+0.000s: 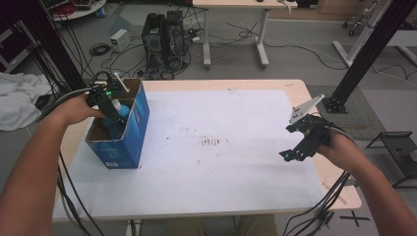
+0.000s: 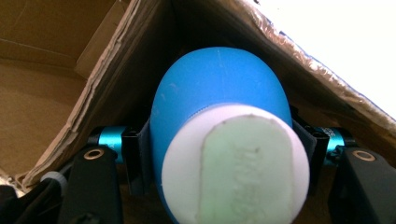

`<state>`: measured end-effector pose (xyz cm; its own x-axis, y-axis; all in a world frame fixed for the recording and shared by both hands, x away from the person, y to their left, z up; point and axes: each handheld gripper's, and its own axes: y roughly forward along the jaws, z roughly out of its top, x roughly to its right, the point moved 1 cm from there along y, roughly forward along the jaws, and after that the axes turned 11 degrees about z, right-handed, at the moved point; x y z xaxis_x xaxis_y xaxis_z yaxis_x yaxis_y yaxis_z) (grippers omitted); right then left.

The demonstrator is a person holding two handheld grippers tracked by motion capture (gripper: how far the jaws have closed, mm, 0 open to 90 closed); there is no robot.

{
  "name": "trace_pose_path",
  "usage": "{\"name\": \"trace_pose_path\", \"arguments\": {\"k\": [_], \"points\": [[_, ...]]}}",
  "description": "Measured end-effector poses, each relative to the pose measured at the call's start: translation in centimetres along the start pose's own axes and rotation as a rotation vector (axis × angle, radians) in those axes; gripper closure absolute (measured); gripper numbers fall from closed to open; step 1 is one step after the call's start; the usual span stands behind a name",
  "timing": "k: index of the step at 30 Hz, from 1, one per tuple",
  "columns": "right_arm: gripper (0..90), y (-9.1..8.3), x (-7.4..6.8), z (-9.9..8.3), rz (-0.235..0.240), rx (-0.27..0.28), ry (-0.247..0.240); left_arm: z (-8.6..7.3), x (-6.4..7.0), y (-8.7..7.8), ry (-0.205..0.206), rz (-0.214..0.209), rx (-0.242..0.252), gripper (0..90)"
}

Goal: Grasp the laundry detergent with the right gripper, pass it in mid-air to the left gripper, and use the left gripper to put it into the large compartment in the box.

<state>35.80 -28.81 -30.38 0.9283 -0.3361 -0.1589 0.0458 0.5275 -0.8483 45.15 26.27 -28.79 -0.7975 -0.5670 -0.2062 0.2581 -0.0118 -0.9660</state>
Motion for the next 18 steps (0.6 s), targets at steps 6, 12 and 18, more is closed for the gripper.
{"name": "trace_pose_path", "arguments": {"k": [6, 12, 18], "points": [[2.0, 0.22, 0.03, -0.16, 0.007, 0.000, 0.006, -0.12, -0.17, -0.01, 0.000, -0.007, -0.002, 37.5], [2.0, 0.36, 0.05, -0.05, 0.012, 0.002, 0.000, -0.40, -0.34, -0.13, -0.026, -0.014, 0.002, 31.2], [2.0, 0.43, 0.04, -0.01, 0.011, -0.003, 0.001, -0.71, -0.37, -0.43, -0.032, -0.016, 0.016, 31.2]]}}
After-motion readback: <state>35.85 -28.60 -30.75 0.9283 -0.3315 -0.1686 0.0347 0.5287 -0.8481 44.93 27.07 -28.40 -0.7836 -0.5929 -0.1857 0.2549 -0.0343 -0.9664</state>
